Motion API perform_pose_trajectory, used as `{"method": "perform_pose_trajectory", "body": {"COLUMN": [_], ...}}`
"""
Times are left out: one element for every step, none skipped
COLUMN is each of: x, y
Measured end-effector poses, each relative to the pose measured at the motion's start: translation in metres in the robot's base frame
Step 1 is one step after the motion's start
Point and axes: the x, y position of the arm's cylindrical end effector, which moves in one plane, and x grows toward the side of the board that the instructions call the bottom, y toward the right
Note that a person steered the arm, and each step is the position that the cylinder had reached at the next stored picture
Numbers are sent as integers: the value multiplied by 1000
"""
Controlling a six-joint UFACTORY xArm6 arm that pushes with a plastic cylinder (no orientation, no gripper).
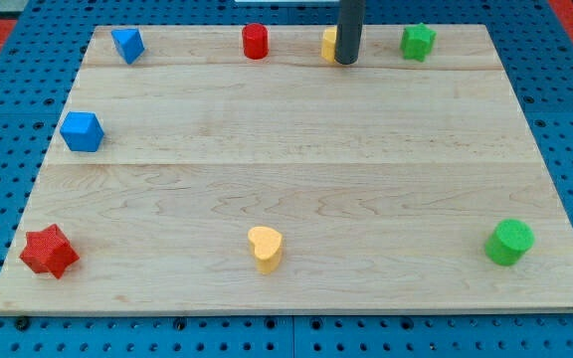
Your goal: Push the red circle diagonally to the bottom left of the green star
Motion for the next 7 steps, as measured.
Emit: {"method": "perform_pose_trajectory", "body": {"x": [-6, 9, 9, 5, -30, -51, -51], "y": [-1, -87, -167, -266, -221, -180, -139]}}
